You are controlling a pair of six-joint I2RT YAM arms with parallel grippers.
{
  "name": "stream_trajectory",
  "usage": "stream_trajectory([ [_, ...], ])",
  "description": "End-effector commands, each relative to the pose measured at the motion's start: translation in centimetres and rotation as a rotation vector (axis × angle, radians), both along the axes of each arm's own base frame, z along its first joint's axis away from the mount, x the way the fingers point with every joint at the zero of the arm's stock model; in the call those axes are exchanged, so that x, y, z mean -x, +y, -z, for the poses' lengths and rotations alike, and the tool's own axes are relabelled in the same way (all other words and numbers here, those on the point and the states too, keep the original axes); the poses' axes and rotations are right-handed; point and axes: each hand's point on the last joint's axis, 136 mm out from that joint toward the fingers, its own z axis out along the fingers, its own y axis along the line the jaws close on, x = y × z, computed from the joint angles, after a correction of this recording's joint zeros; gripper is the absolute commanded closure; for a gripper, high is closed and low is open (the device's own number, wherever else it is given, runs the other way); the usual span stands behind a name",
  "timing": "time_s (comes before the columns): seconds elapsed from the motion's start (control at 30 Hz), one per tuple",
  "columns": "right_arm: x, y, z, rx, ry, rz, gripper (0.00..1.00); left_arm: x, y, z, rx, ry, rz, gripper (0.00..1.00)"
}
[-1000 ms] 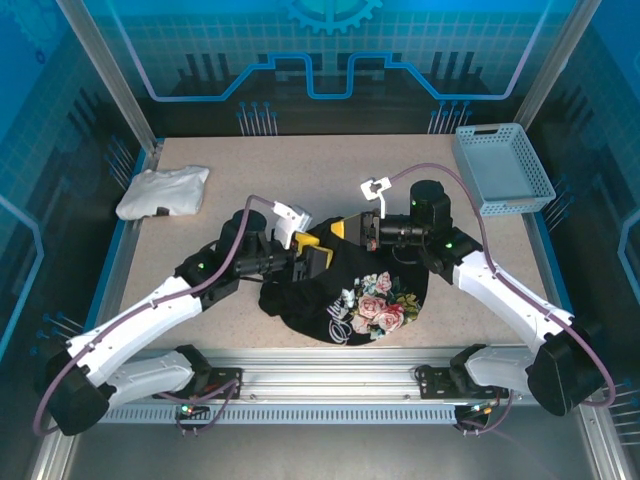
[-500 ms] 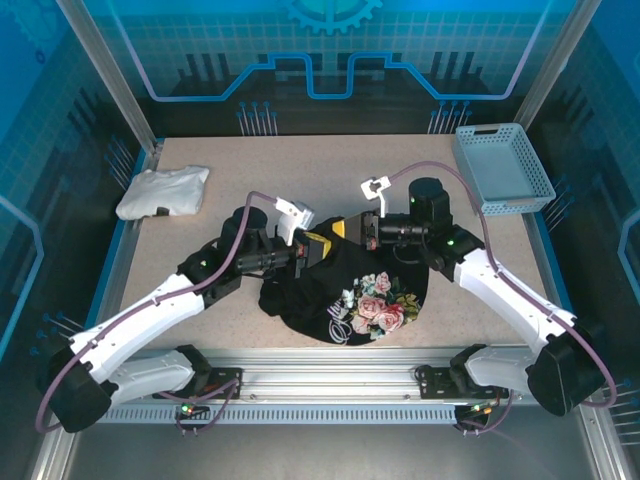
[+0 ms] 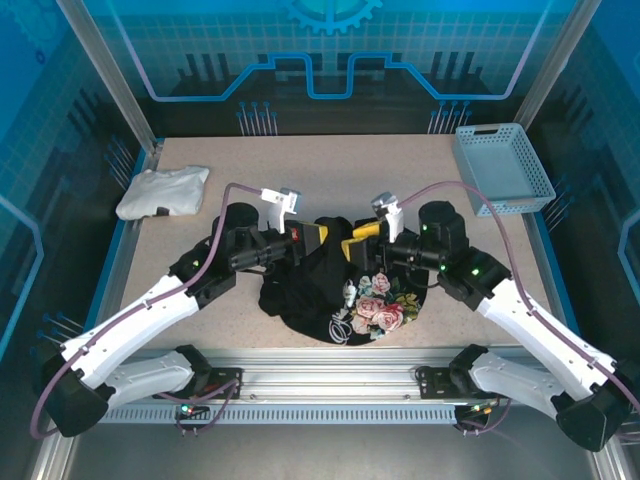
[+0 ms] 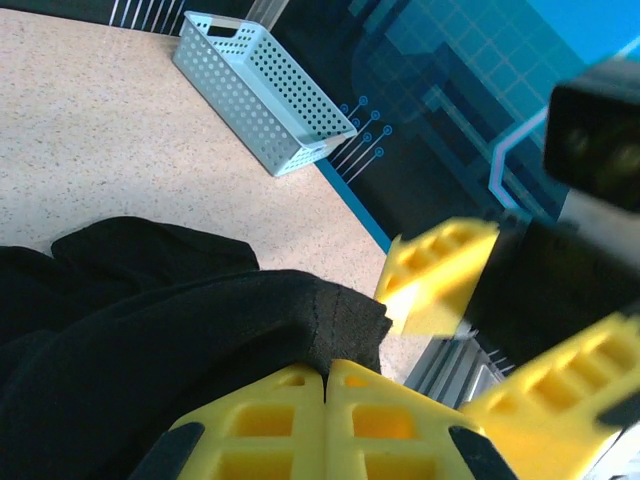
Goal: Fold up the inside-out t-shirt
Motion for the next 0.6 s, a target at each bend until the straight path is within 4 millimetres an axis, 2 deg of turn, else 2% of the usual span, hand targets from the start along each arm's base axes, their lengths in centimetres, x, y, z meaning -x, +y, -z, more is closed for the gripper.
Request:
stream_trajectory([
  [0.0, 0.0, 1.3, 2.3, 0.029, -0.021, -0.017, 0.44, 0.1, 0.3, -2.6, 0.065, -0.007, -0.029, 1.00],
  [0.13, 0.1, 3.5, 3.3, 0.031, 0.004, -0.073, 0.43, 0.2, 0.4, -2.9, 0.064, 0.006, -0.027, 1.00],
  [0.17, -0.1, 3.8, 3.6, 0.045, 0.012, -0.079, 0.47, 0.3, 0.5, -2.8, 0.055, 0.009, -0.030, 1.00],
  [0.2, -0.4, 3.9, 4.0, 0.068, 0.018, -0.069, 0.56, 0.3, 0.6, -2.7, 0.045, 0.009, -0.034, 1.00],
  [0.23, -0.8, 3.5, 4.9, 0.106, 0.031, -0.043, 0.68, 0.3, 0.7, -2.7, 0.038, 0.008, -0.036, 1.00],
  [0.27, -1.6, 3.0, 4.4, 0.141, 0.014, 0.005, 0.80, 0.4, 0.8, -2.7, 0.028, 0.007, -0.035, 1.00],
  [0.37, -3.6, 0.0, 4.9, 0.298, -0.032, 0.158, 0.99, 1.0, 1.1, -2.8, 0.002, 0.008, -0.020, 1.00],
  [0.57, -6.1, -3.6, 3.1, 0.492, -0.169, 0.311, 1.00, 1.9, 1.0, -3.0, 0.008, 0.029, 0.015, 1.00],
])
